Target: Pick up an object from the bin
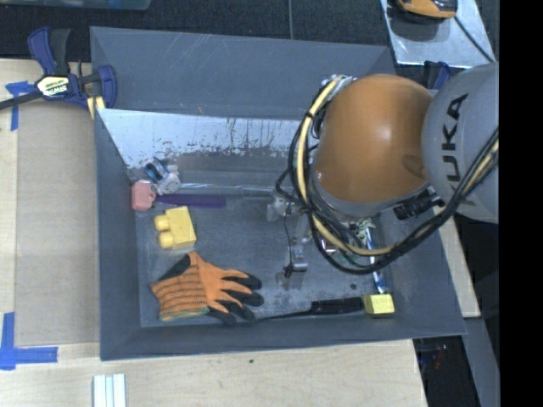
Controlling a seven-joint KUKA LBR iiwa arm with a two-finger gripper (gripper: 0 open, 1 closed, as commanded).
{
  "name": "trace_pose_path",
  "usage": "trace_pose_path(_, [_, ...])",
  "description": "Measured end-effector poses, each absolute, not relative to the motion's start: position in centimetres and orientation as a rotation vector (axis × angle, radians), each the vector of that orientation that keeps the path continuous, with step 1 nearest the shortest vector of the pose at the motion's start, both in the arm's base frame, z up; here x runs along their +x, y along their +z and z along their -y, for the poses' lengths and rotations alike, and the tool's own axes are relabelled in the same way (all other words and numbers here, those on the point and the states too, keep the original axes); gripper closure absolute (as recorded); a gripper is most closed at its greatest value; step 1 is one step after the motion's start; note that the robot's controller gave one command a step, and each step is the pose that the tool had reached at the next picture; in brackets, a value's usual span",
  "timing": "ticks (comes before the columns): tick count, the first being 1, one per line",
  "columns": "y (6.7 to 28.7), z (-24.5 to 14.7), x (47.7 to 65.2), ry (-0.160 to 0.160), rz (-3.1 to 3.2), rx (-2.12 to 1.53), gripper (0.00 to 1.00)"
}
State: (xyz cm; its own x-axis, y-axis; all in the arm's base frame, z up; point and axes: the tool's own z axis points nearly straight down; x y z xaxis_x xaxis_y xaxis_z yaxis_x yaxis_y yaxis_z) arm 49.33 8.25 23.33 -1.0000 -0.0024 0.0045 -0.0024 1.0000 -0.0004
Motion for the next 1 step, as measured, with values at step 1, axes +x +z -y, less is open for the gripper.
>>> trace_pose_path(1, [23.67, -8.22, 49.49, -0.001, 3.145, -0.001, 0.0])
